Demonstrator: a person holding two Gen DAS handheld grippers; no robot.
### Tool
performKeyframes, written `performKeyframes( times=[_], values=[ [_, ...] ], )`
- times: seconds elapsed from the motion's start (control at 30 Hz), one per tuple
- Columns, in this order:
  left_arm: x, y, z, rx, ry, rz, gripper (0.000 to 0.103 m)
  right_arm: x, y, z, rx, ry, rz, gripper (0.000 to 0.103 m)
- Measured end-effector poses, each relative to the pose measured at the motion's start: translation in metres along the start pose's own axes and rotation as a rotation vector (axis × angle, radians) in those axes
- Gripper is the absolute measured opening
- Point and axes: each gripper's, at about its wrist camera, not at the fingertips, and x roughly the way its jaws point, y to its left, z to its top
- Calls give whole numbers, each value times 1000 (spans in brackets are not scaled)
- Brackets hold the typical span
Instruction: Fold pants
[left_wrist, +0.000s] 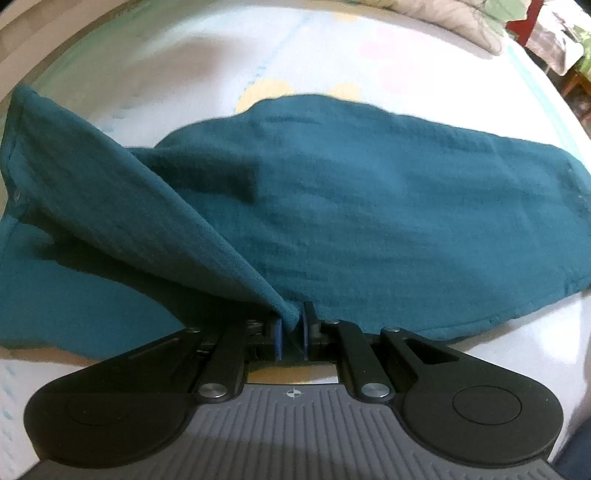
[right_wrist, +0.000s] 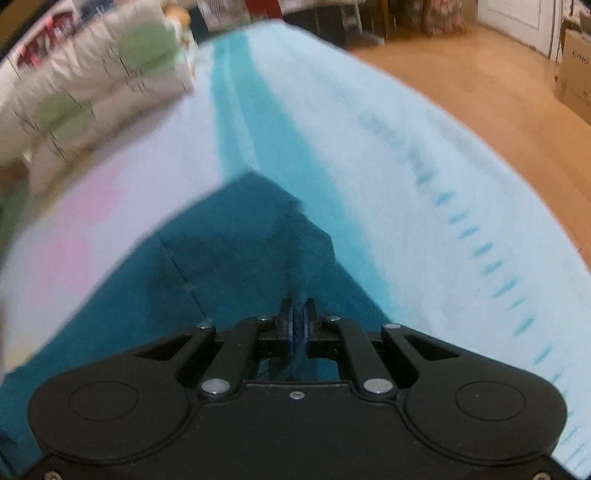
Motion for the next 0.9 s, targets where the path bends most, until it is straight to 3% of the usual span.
performKeyframes(
  times=[0.07, 0.2, 0.23, 0.3, 0.33, 0.4, 0.57, 0.73, 0.83, 0.9],
  values=[
    [5, 1, -2, -11, 6, 6, 10, -2, -4, -6, -1, -6, -19, 11],
    [15, 7, -7, -32, 44, 0, 11, 33, -16, -23, 27, 131, -82, 12],
    [16, 6, -5, -23, 40, 0, 12, 33, -16, -24, 36, 133, -76, 17],
    [13, 8, -4, -14, 38, 0, 12, 30, -11, -24, 20, 124, -84, 26],
    [13, 8, -4, -16, 40, -2, 12, 28, -8, -23, 7, 123, -101, 39],
    [9, 7, -5, -17, 40, -4, 12, 21, -1, -20, -16, 103, -140, 48],
    [7, 2, 3, 47, -9, -2, 13, -6, 14, -14, -37, -38, -186, 48],
    [1, 1, 3, 59, -47, -31, 18, -24, 54, -19, -147, -84, -93, 49],
    [4, 6, 2, 53, -42, -98, 22, -21, 92, -32, -234, -42, 17, 49],
    [10, 14, 1, 16, 2, -192, 24, -15, 123, -47, -308, 30, 123, 49]
  ],
)
